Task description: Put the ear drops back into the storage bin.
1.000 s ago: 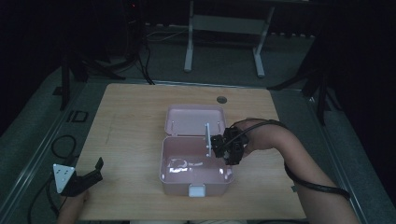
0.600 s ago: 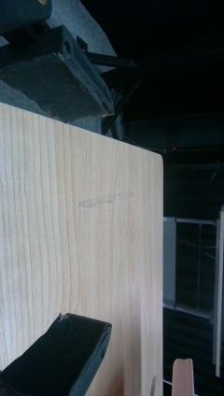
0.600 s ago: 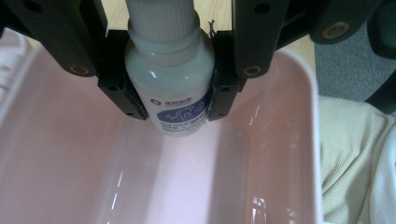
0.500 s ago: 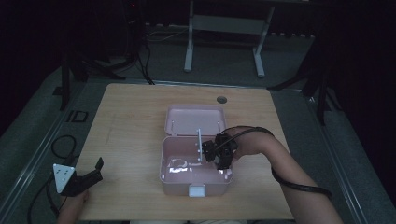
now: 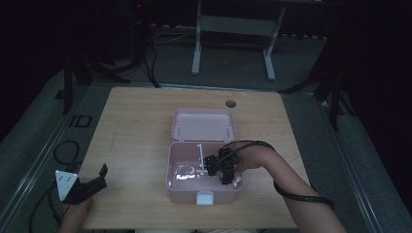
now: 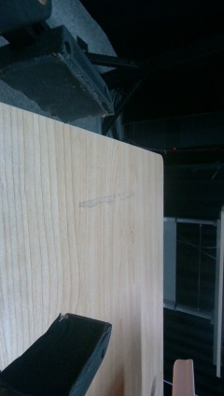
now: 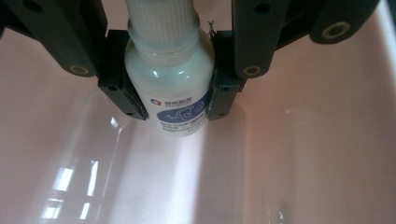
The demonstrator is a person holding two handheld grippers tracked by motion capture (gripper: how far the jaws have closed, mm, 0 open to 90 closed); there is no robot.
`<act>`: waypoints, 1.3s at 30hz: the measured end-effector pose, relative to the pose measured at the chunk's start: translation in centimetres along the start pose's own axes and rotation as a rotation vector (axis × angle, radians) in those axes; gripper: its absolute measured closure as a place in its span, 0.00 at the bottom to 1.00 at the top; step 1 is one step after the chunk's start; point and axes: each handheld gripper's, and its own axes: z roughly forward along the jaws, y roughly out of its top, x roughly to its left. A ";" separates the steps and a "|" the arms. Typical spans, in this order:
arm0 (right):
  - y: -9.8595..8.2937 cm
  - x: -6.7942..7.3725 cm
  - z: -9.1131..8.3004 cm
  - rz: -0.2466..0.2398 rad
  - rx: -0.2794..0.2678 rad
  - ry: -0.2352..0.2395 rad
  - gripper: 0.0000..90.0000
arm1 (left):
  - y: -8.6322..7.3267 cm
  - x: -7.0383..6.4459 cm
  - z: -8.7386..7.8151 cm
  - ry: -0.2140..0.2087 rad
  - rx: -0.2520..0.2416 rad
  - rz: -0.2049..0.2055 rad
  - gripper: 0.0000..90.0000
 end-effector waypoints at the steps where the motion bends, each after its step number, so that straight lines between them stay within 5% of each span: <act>1: 0.2 0.0 0.3 -0.003 0.000 0.008 0.66 | 0.0 0.0 0.0 0.000 0.000 0.000 0.01; 18: 1.2 -0.5 3.9 0.023 0.112 0.058 0.66 | 0.0 0.0 0.0 0.000 -0.001 0.003 0.01; 39: 0.8 -0.9 4.4 0.065 0.103 0.038 0.61 | 0.0 0.0 0.0 0.003 -0.002 0.004 0.01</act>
